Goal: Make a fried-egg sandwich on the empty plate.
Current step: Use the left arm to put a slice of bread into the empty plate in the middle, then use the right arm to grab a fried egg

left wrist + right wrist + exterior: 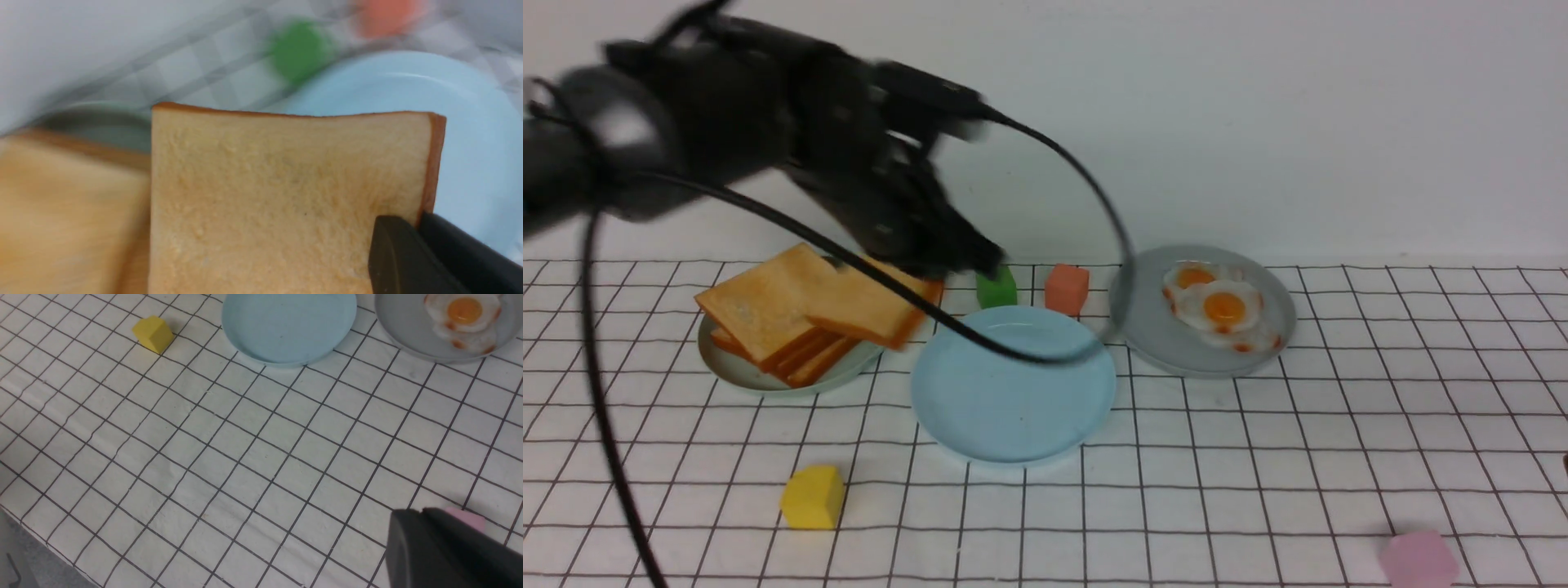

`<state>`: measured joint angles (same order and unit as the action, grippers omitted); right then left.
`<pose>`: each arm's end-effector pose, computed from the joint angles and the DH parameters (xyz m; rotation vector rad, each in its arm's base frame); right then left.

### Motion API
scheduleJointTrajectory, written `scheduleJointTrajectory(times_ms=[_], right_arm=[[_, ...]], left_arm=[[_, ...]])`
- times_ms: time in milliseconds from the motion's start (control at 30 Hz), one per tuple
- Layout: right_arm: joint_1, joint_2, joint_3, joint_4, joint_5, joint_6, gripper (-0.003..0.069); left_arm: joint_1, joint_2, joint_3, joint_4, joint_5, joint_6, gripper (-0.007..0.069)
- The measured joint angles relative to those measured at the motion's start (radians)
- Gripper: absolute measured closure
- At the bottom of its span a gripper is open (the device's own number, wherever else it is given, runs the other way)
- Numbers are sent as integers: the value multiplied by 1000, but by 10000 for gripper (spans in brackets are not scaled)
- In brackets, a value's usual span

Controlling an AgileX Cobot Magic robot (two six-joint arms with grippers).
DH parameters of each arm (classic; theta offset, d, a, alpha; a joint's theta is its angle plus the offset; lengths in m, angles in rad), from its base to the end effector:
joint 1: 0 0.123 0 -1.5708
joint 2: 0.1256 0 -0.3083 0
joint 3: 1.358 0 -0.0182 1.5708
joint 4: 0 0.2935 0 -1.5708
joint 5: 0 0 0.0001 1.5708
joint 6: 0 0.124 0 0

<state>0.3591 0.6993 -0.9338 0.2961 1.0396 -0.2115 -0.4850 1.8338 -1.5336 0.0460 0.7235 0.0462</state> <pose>0.1344 0.0838 0.3823 -0.6045 2.1998 0.4470 0.4272 -0.2209 0.2642 0.6887 2.4146 -0.1282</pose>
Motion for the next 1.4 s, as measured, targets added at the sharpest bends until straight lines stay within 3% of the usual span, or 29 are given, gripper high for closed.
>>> scheduleJointTrajectory(times_ms=[167,467,533,667,700,733,800,900,1000,1067,1100,1167,1200,1233,1400], right_arm=[[0,0,0,-1,1,0,602],[0,0,0,-6,25,0,595],[0,0,0,-6,27,0,593],[0,0,0,-6,27,0,593],[0,0,0,-6,27,0,593],[0,0,0,-7,27,0,593],[0,0,0,-7,27,0,592],[0,1,0,-7,26,4,589],[0,13,0,-7,3,33,584],[0,57,0,-7,-33,60,579],[0,62,0,-7,-36,61,579],[0,153,0,-23,-103,68,575],[0,198,-3,-35,-133,71,573],[0,245,-8,-48,-157,71,571],[-6,484,-77,-83,-251,74,564]], left_arm=[[-97,75,0,-12,-38,0,603],[-110,159,0,-31,-130,-12,590],[-110,163,0,-34,-138,-12,538],[-110,163,0,-34,-150,-16,363],[-110,163,0,-34,-150,-16,354],[-110,163,0,-34,-150,-27,277],[-110,157,0,-34,-143,-46,205],[-110,122,-2,-46,-109,-65,158],[-110,58,-12,-57,-72,-91,196],[-110,-77,-18,-82,-31,-114,348],[-110,-77,-19,-82,-31,-116,362],[-110,-237,-21,-115,18,-124,554],[-110,-294,-15,-124,29,-124,608],[-110,-341,2,-131,31,-124,638],[-110,-608,196,-162,0,-125,638]])
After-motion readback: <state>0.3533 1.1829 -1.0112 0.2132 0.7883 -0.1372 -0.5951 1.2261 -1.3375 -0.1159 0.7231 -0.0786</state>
